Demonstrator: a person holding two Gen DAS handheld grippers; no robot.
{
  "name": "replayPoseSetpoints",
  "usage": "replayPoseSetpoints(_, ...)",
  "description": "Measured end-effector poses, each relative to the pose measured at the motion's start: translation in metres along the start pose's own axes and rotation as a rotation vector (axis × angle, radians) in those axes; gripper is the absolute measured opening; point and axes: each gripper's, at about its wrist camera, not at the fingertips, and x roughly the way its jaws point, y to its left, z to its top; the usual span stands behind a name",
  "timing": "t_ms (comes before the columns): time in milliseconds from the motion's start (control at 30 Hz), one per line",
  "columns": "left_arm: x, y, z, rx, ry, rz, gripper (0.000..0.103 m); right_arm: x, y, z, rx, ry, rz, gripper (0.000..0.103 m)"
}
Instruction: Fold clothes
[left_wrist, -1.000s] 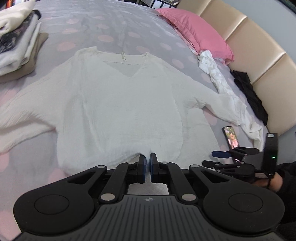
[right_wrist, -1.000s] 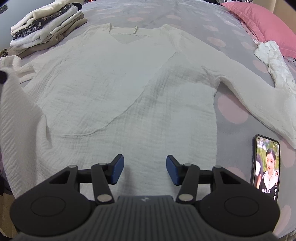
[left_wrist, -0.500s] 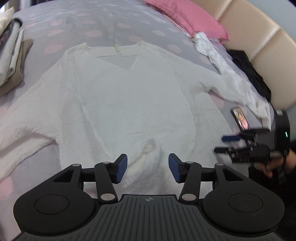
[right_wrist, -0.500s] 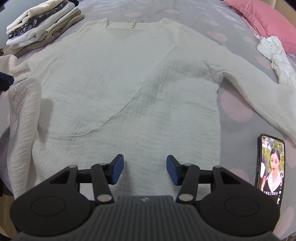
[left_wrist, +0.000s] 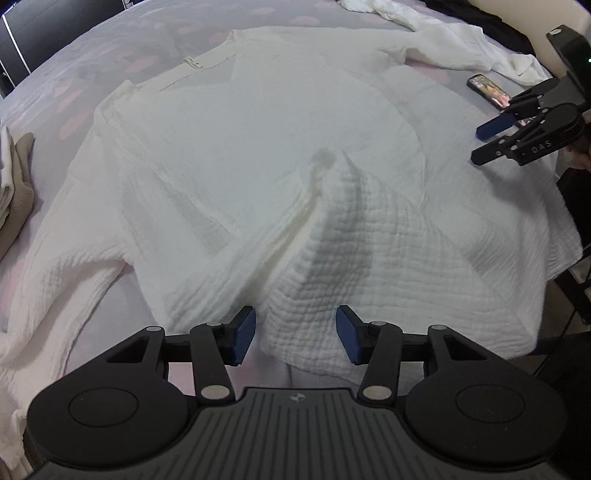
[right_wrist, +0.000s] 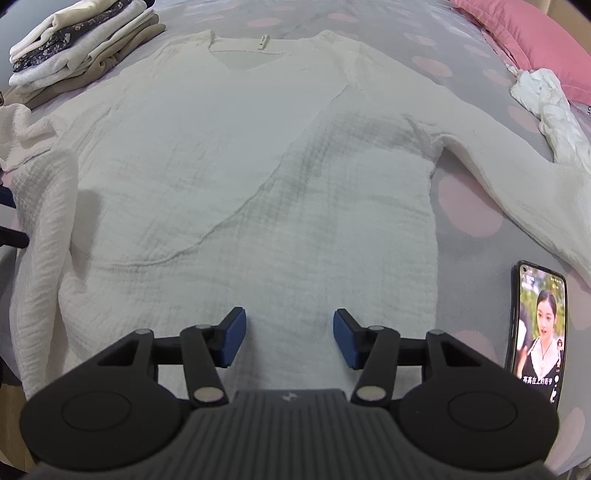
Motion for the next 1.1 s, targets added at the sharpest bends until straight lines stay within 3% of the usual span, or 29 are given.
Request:
replayPoseSetpoints(200, 0.001, -0.006, 0.005, -0.043, 0.001, -0.030, 0.005, -0.004, 0.003, -0.005, -0.018, 0.013, 0.006, 0.058)
replayPoseSetpoints(433, -0.035, -0.008, -0.006, -0.185, 0.020, -0.061, 0.004, -0.014, -0.003, -0.008, 0.003, 0.013, 0.013, 0.058)
replayPoseSetpoints(733, -0.068, 0.048, -0.042, -0.395, 0.082, 0.126, 0.004, -0.028, -0.014, -0.012, 0.042, 0.005, 0.006, 0.058)
replayPoseSetpoints(833, -0.070, 0.064, -0.054, -0.450, 0.101, 0.128, 0.004, -0.034, -0.025, -0.017, 0.101, 0.029, 0.018, 0.058)
replayPoseSetpoints(1100, -0.062, 0.049, -0.053, -0.392, 0.146, 0.131, 0.004, -0.052, -0.048, -0.061, 0.256, 0.138, 0.051, 0.058)
